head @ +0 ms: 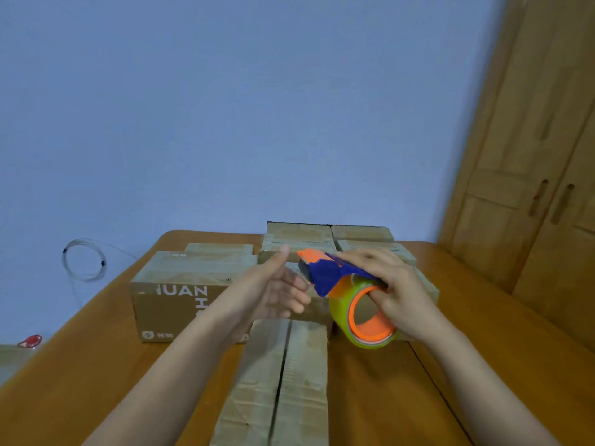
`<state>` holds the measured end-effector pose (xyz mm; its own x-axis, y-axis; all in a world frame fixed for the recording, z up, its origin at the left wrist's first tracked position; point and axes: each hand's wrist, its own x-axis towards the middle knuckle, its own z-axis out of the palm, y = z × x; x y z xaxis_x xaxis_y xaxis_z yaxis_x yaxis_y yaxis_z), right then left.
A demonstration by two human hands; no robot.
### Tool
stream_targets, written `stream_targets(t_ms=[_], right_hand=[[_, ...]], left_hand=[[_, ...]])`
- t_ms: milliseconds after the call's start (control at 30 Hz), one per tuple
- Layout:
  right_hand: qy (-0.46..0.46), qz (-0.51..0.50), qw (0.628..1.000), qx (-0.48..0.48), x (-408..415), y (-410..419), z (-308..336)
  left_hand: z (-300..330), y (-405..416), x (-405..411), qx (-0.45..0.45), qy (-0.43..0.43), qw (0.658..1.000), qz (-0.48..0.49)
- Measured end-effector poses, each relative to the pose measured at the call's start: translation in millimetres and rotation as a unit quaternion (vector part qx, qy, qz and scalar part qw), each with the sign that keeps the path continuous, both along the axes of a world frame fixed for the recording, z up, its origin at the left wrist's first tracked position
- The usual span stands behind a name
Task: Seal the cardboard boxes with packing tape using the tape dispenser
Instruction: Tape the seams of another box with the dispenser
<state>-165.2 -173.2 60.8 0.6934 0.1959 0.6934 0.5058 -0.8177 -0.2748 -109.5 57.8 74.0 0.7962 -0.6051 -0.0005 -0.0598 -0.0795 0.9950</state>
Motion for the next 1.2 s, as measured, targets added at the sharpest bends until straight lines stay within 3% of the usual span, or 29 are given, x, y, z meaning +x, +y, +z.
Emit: stream_targets(t_ms=[100,233,533,667,800,967,1200], right_hand=[[-0.014,-0.008,1.000,-0.021,-1,0,4],[-0.033,-0.022,0.998,-0.041,-2,-1,10],[-0.071,-0.049,0.985,-0.150,0,0,30],[-0.103,-0.074,0.973,-0.193,-3,8,37],[-0.109,-0.082,0.978,-0.157,-9,5,40],[-0.106,-0.083,0.976,-0.168,-7,6,38],[-0.106,-0.083,0.973,-0.186,-4,4,33]], left_hand=[[1,-8,-4,-0.068,0.050,0.996,-0.008],[-2,-6,0,-0.117,0.042,0.992,-0.023],[15,1,9,-0.041,0.128,0.990,-0.046],[18,2,14,-0.012,0.144,0.990,0.001],[16,11,18,-0.013,0.157,0.987,0.028],[15,4,8,-0.037,0.168,0.984,-0.049],[18,1,10,-0.050,0.171,0.984,-0.014]])
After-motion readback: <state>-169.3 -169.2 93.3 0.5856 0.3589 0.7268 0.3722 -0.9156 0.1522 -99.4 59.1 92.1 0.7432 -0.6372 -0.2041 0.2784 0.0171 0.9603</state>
